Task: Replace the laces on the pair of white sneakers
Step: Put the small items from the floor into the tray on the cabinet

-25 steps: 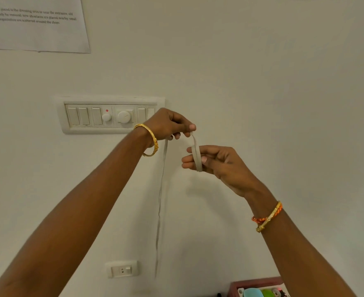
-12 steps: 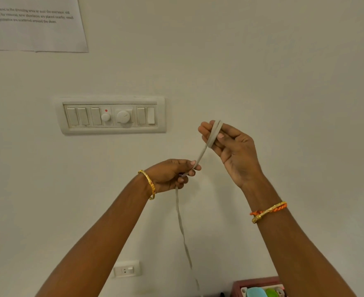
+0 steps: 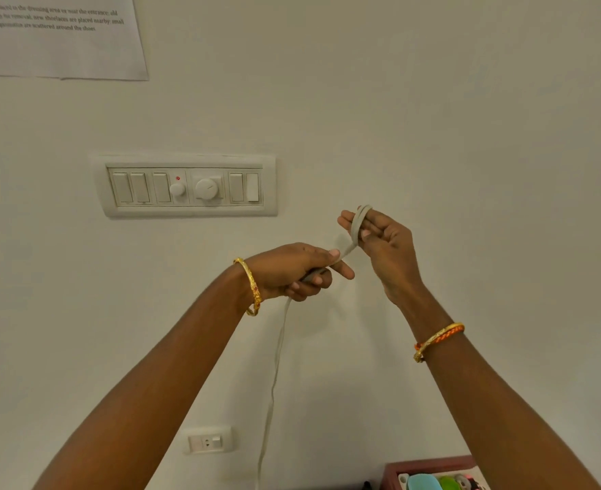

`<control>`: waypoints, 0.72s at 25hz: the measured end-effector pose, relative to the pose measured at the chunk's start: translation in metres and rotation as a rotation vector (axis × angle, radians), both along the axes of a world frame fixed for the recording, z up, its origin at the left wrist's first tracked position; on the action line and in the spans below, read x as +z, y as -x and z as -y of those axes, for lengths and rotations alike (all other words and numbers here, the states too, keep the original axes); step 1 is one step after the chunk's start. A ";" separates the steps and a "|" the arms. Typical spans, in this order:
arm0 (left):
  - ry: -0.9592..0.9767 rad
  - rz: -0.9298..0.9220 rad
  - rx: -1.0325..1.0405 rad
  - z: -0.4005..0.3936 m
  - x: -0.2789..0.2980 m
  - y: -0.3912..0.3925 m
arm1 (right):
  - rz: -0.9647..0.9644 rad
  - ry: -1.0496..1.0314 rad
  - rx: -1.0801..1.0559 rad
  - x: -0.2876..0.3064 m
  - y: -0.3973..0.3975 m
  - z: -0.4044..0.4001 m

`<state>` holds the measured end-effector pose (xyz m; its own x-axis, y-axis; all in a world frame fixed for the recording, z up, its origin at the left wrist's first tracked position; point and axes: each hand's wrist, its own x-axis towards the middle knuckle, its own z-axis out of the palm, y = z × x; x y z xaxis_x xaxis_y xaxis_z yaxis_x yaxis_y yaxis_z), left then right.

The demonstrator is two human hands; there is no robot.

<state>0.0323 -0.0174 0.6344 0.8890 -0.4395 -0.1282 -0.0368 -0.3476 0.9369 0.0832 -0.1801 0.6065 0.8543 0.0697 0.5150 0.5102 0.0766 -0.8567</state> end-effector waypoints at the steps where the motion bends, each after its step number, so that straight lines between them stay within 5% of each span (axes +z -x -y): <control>1: -0.004 0.021 -0.003 0.000 0.005 0.000 | 0.007 0.041 -0.007 -0.003 0.000 0.000; 9: 0.128 0.175 0.110 0.001 0.032 -0.007 | 0.028 0.147 0.042 -0.019 0.010 -0.003; 14: 0.315 0.109 0.320 -0.002 0.028 -0.022 | -0.002 0.089 0.103 -0.006 0.020 0.002; 18: 0.290 -0.036 0.277 -0.007 0.000 -0.031 | -0.036 -0.007 0.190 0.008 0.032 0.004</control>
